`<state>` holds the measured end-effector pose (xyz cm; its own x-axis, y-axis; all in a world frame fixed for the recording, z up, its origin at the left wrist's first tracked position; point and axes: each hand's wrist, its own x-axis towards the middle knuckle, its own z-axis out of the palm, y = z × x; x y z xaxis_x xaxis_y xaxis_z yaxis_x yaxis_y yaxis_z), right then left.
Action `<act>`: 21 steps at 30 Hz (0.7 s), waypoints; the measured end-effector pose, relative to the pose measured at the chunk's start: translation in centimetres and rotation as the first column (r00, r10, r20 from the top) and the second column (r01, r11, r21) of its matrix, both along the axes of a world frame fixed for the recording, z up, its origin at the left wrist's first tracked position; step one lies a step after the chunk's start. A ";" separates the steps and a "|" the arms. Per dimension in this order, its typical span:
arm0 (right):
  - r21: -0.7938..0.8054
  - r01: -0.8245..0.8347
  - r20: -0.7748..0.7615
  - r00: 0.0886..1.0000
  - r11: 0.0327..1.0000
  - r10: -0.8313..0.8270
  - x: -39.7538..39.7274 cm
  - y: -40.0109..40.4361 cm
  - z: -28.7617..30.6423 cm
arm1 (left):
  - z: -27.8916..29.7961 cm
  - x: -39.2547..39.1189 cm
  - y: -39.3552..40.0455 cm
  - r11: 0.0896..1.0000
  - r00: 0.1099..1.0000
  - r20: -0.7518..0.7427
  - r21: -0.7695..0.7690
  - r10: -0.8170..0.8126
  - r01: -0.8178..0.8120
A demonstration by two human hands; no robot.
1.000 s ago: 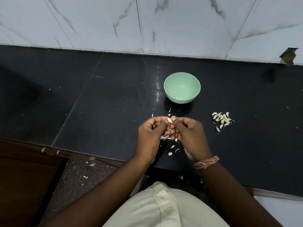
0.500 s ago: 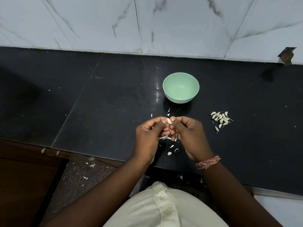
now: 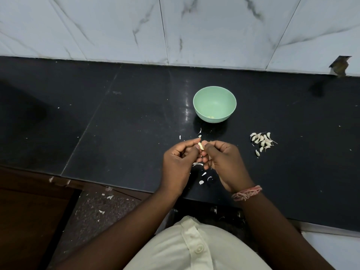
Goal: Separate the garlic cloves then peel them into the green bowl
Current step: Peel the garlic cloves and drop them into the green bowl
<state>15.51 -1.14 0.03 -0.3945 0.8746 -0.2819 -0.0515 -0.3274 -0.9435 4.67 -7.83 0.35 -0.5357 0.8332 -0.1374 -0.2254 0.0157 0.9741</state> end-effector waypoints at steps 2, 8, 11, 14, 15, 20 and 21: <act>0.033 0.011 0.042 0.999 0.999 -0.012 0.0 0.0 0.0 | 0.1 0.0 0.0 1.000 0.999 -0.039 -0.007 0.001 -0.001; 0.058 0.001 0.088 0.996 0.998 -0.006 0.0 0.0 0.0 | 0.2 0.0 0.1 0.998 0.998 -0.065 -0.053 0.020 -0.023; 0.051 -0.015 0.085 0.996 0.999 0.011 0.1 -0.1 0.0 | 0.1 0.0 0.2 0.997 1.000 0.005 -0.071 0.022 -0.021; 0.100 0.011 0.125 0.992 0.995 -0.023 0.1 -0.2 0.3 | 0.1 0.1 0.4 0.999 0.991 0.133 -0.053 0.005 0.002; 0.125 0.019 0.145 0.989 0.992 -0.037 0.1 -0.1 0.5 | 0.1 0.1 0.4 0.999 0.986 0.167 -0.043 0.001 0.007; 0.215 -0.029 0.237 0.971 0.976 -0.023 0.0 -0.3 1.6 | -0.1 -0.1 0.4 1.000 0.989 0.151 0.008 -0.013 0.012; 0.220 -0.035 0.245 0.969 0.975 -0.021 0.0 -0.4 1.7 | -0.2 -0.2 0.4 1.000 0.989 0.144 0.010 -0.011 0.010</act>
